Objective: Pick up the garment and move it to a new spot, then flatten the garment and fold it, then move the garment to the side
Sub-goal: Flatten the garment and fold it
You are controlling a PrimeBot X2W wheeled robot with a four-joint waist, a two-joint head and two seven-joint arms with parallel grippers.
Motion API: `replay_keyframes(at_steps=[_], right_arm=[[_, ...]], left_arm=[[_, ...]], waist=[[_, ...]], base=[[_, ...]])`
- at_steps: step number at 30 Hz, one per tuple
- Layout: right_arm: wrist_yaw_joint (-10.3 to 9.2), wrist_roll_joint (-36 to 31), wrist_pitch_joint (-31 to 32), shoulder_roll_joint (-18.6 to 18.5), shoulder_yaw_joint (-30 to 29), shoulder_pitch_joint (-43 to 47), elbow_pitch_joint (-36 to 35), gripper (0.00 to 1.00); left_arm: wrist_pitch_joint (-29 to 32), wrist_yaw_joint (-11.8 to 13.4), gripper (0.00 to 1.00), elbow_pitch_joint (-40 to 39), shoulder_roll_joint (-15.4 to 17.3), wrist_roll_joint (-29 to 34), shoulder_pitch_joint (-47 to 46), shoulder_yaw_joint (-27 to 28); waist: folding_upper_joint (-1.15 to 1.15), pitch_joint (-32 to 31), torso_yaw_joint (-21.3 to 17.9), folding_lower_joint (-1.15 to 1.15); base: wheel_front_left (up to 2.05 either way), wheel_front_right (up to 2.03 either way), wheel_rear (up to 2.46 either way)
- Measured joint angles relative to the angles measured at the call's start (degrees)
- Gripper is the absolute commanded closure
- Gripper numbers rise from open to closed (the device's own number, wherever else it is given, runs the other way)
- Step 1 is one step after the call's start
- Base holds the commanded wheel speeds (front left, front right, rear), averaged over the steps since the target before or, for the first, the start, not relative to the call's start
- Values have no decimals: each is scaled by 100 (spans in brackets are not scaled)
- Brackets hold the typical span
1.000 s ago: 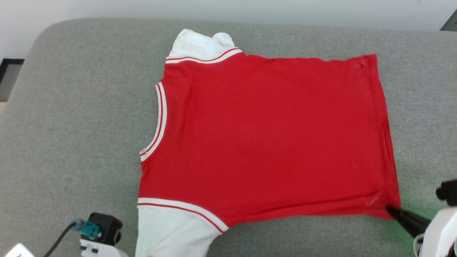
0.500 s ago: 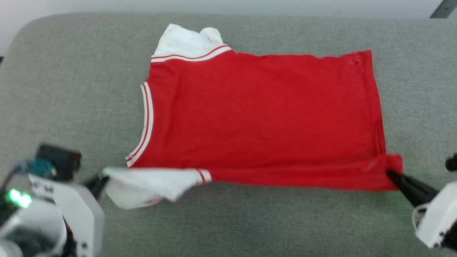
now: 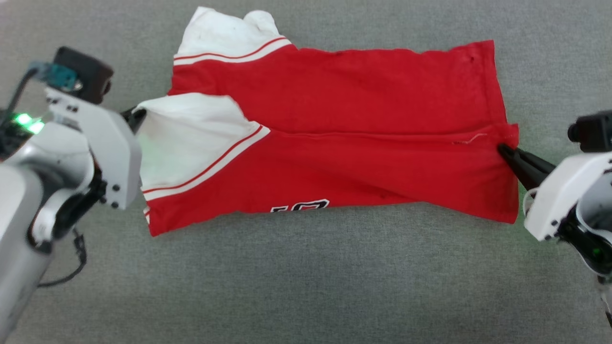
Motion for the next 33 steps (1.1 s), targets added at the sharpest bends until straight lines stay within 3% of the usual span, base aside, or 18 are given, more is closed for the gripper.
replay_keyframes(at_steps=[1,8,16,17,18,19,20,21,22,28,33], right_arm=[[0,-62,-92,14,161,-244,328,100],[0,-153,-433,103,780,-900,1328,100],[0,43,-675,163,1257,-1394,2034,100],[0,60,-784,162,1369,-1502,2162,89],[0,60,-784,162,1369,-1502,2162,66],[0,87,-838,153,1418,-1552,2205,53],[0,116,-892,144,1460,-1592,2252,0],[0,143,-945,132,1496,-1621,2287,0],[0,166,-972,109,1528,-1639,2323,0],[0,333,-1395,-53,1591,-1652,2232,0],[0,352,-1928,-146,1324,-1495,1970,0]], left_arm=[[32,-178,100,547,-211,26,-266,-152],[-19,-610,100,2072,-835,-9,-676,-490],[25,-815,100,3033,-1180,-63,-901,-676],[-1,-846,95,3200,-1246,-81,-964,-678],[-1,-846,72,3200,-1246,-81,-964,-678],[-21,-847,57,3259,-1267,-96,-992,-667],[-44,-847,39,3306,-1287,-115,-1018,-657],[-44,-848,16,3337,-1299,-126,-1037,-650],[-35,-851,0,3348,-1301,-138,-1048,-651],[-58,-871,0,3116,-1199,-141,-1083,-645],[365,-623,0,2675,-1085,-369,-854,-586]], waist=[[0,57,-22,0],[0,181,-88,0],[0,193,-93,0],[0,170,-86,0],[0,170,-86,0],[0,153,-83,0],[0,132,-78,0],[0,106,-73,0],[0,76,-69,0],[0,-143,-27,0],[0,-333,36,0]], base=[[0,0,0],[0,0,0],[0,0,0],[0,0,0],[0,0,0],[0,0,0],[0,0,0],[0,0,0],[0,0,0],[0,0,0],[0,0,0]])
